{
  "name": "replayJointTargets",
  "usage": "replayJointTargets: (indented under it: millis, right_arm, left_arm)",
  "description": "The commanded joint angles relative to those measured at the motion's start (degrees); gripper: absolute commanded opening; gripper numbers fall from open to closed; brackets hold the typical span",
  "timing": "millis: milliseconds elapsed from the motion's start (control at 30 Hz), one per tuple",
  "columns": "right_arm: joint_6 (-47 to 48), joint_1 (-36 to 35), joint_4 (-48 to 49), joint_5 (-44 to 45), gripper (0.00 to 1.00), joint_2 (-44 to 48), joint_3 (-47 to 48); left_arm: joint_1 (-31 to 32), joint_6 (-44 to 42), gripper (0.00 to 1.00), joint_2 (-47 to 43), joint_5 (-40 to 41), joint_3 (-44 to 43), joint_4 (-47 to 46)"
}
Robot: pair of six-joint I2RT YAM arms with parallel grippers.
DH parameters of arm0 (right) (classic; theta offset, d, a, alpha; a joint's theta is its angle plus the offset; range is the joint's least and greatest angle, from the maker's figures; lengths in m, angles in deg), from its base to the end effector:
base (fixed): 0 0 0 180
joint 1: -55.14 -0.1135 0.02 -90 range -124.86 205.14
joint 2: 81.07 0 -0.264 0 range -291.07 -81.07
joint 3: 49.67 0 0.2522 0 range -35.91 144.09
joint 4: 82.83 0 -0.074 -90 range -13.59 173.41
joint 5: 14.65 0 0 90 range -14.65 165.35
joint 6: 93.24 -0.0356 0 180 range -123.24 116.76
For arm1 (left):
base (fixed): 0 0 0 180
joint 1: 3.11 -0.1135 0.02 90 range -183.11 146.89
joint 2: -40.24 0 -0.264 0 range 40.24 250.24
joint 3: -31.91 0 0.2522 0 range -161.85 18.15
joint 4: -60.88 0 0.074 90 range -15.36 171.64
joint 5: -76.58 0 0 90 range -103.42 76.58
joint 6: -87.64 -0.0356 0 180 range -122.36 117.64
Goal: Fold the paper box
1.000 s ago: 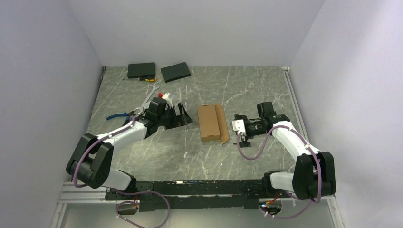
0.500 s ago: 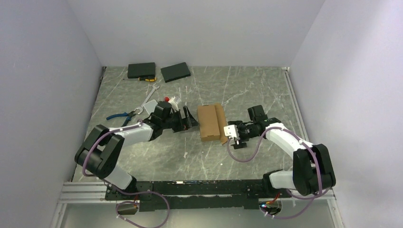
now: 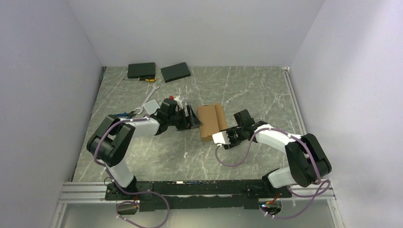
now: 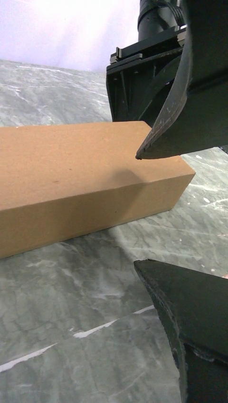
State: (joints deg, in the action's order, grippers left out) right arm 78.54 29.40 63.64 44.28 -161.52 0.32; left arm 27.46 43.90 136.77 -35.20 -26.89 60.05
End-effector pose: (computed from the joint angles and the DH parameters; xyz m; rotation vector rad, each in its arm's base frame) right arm 0.2077 0.1205 0.1521 -2.0899 1.3348 0.3388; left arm 0.2818 -0.1818 0.1572 -0.0993 2.4146 -1.1095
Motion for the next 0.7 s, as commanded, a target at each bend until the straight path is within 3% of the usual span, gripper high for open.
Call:
replayJointTargets:
  millis: [0,667]
  right_arm:
    - [-1.1,-0.8,3.7,2.3,0.42,-0.6,-0.6]
    - [-8.0,-1.6,2.2,0.6,0.09,-2.4,2.7]
  left_arm:
    - [0.1,-1.1,0.80,1.7,-0.7,-3.6,0.9]
    - [0.1,-2.4,0.68,4.8,-1.1,-5.8,3.7]
